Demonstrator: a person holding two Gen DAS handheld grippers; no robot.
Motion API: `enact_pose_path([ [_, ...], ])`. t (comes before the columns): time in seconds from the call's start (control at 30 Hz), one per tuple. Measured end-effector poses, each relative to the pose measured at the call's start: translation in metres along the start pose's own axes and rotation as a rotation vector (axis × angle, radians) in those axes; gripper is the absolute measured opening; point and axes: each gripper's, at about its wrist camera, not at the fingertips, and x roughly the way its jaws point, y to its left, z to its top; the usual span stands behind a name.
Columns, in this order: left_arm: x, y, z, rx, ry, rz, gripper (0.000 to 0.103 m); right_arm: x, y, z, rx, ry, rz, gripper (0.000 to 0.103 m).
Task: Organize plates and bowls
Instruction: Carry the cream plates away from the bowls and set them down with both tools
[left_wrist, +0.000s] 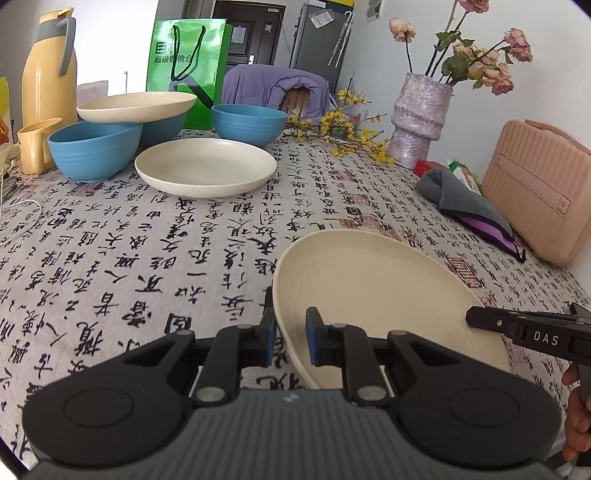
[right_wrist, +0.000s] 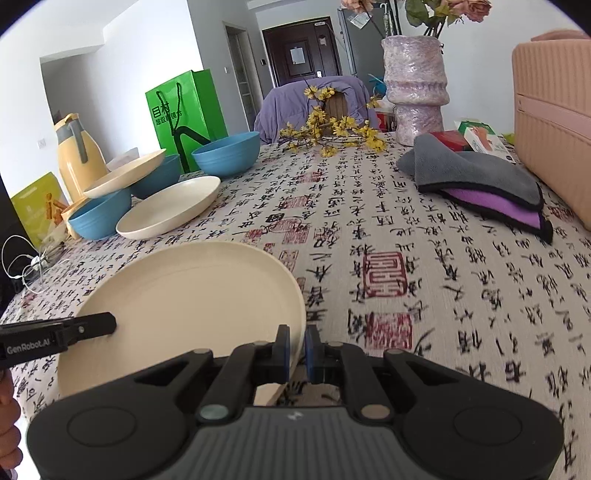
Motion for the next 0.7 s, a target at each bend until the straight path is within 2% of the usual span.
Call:
enact_pose_path([
  [0.27,-0.006,0.004,-0.011,0.015,-0.016,0.018,0.017,-0.015,0.011,-0.011,-0.007,-0.024,-0.008,0.011],
  [0.37,-0.01,0.004,-0.013,0.036,-0.038,0.02,0.025,-0.016,0.011,-0.013,0.007,-0.034,-0.007,0.013],
  [0.4,-0.012,0.004,-0.014,0.04,-0.045,0.025,0.039,-0.017,0.011,-0.013,0.01,-0.044,-0.016,0.024],
  [0.43,-0.014,0.005,-0.014,0.043,-0.053,0.032,0.052,-0.019,0.011,-0.013,0.013,-0.062,-0.025,0.051],
  [0.47,-0.016,0.005,-0.015,0.049,-0.065,0.039,0.056,-0.022,0.011,-0.014,0.012,-0.086,-0.037,0.066],
  [0.5,-0.018,0.005,-0.016,0.058,-0.077,0.041,0.061,-0.025,0.013,-0.015,0.004,-0.115,-0.054,0.085],
  [0.6,-0.024,0.004,-0.019,0.093,-0.115,0.047,0.08,-0.035,0.019,-0.016,-0.037,-0.175,-0.096,0.087],
  [0.7,-0.03,0.005,-0.024,0.103,-0.139,0.056,0.087,-0.041,0.021,-0.017,-0.045,-0.204,-0.113,0.091],
])
